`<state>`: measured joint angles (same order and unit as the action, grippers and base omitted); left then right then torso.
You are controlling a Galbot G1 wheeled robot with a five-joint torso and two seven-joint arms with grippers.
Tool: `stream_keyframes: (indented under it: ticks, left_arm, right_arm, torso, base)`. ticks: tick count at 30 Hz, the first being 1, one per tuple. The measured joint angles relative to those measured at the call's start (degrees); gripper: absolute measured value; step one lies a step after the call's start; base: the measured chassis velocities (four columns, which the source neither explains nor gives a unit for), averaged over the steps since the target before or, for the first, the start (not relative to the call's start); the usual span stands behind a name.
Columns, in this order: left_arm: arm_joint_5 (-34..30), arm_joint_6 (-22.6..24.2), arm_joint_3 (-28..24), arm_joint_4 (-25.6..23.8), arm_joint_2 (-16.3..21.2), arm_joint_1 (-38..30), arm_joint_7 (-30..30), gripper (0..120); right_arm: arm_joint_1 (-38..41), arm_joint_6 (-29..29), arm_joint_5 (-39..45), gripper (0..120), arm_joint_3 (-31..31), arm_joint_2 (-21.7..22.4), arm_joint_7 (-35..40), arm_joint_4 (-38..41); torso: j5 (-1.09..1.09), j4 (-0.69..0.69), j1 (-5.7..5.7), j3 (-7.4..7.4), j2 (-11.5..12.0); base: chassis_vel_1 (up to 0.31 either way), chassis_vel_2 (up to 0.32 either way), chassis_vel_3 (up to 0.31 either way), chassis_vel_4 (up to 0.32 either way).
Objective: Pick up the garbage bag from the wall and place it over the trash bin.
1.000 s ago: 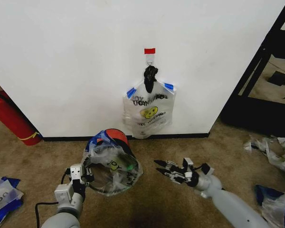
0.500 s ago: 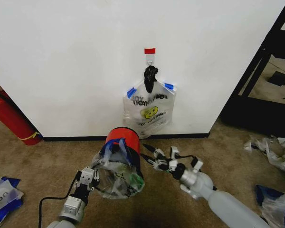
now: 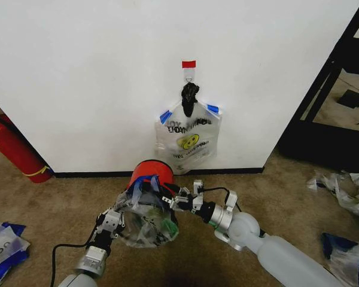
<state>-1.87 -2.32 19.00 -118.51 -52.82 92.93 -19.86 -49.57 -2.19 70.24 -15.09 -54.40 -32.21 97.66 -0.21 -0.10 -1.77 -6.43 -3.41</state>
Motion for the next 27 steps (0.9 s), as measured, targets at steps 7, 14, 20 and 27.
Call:
stream_keyframes:
  ticks: [7, 14, 20, 27]
  left_arm:
    - [-0.5, 0.8, -0.2, -1.1, 0.1, 0.4, -0.3, 0]
    - [-0.5, 0.9, -0.2, -1.2, 0.1, 0.3, -0.4, 0]
    - [-0.6, 0.9, -0.1, -1.1, 0.1, 0.3, -0.7, 0]
    - [-0.7, 0.9, -0.1, -1.1, 0.0, 0.4, -1.0, 0]
  right_arm:
    - [-0.6, -0.3, -0.9, 75, -0.2, -0.1, -0.2, -0.2]
    - [-0.1, 0.5, -0.8, 50, -0.6, -1.1, -1.2, -0.7]
    - [0.3, 2.1, -0.7, 29, -0.6, -1.4, -2.3, -1.6]
    - [0.3, 5.1, -0.8, 0, -0.4, -1.7, -3.1, -2.7]
  torso:
    - [0.00, 0.01, 0.00, 0.00, 0.0]
    - [0.00, 0.01, 0.00, 0.00, 0.0]
    - [0.00, 0.01, 0.00, 0.00, 0.0]
    - [0.00, 0.01, 0.00, 0.00, 0.0]
  base:
    - [0.000, 0.000, 0.000, 0.000]
    - [0.000, 0.000, 0.000, 0.000]
    - [0.000, 0.000, 0.000, 0.000]
    - [0.000, 0.000, 0.000, 0.000]
